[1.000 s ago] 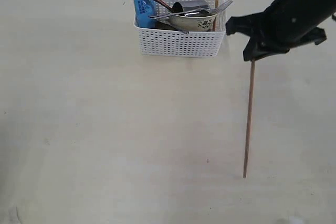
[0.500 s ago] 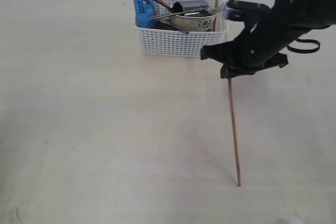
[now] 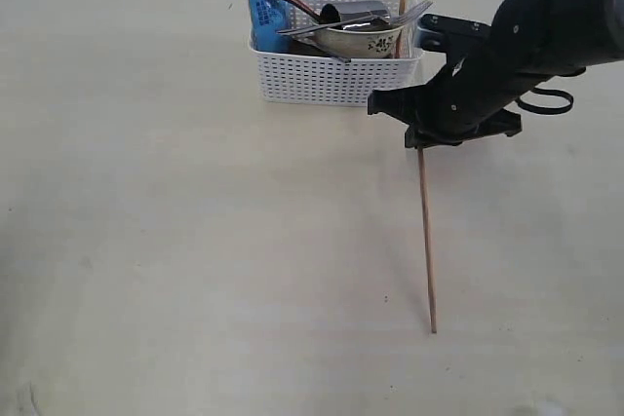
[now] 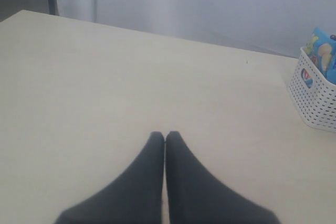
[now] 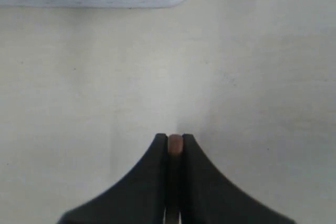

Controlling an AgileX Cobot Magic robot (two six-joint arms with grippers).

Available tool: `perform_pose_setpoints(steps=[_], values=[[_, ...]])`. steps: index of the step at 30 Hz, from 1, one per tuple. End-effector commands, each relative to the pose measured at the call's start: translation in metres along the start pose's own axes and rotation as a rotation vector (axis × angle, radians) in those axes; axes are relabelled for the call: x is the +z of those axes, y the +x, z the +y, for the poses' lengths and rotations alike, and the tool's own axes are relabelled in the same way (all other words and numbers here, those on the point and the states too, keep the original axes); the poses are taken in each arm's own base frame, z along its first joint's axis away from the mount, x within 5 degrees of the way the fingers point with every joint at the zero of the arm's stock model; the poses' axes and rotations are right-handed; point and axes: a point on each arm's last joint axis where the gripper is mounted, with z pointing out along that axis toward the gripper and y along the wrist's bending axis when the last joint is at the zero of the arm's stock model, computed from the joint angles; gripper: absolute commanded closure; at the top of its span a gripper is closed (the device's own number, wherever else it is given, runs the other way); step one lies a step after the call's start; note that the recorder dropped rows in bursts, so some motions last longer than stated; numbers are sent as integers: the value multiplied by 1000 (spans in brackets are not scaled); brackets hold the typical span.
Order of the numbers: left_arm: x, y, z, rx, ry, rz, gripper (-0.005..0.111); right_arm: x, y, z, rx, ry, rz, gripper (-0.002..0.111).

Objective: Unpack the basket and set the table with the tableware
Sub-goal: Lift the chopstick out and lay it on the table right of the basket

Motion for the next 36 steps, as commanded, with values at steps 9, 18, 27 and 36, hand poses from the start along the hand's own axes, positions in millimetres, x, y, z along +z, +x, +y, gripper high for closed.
perform_pose_setpoints(steps=[9,18,27,36], values=[[0,1,0,-10,1,1,106,10,3,-1,13,8,9,108],[0,1,0,-10,1,1,106,15,4,-3,-8,15,18,108],[0,1,0,-10,1,1,106,15,3,-3,-2,12,4,108],[0,1,0,-10,1,1,106,15,3,-3,0,12,0,108]])
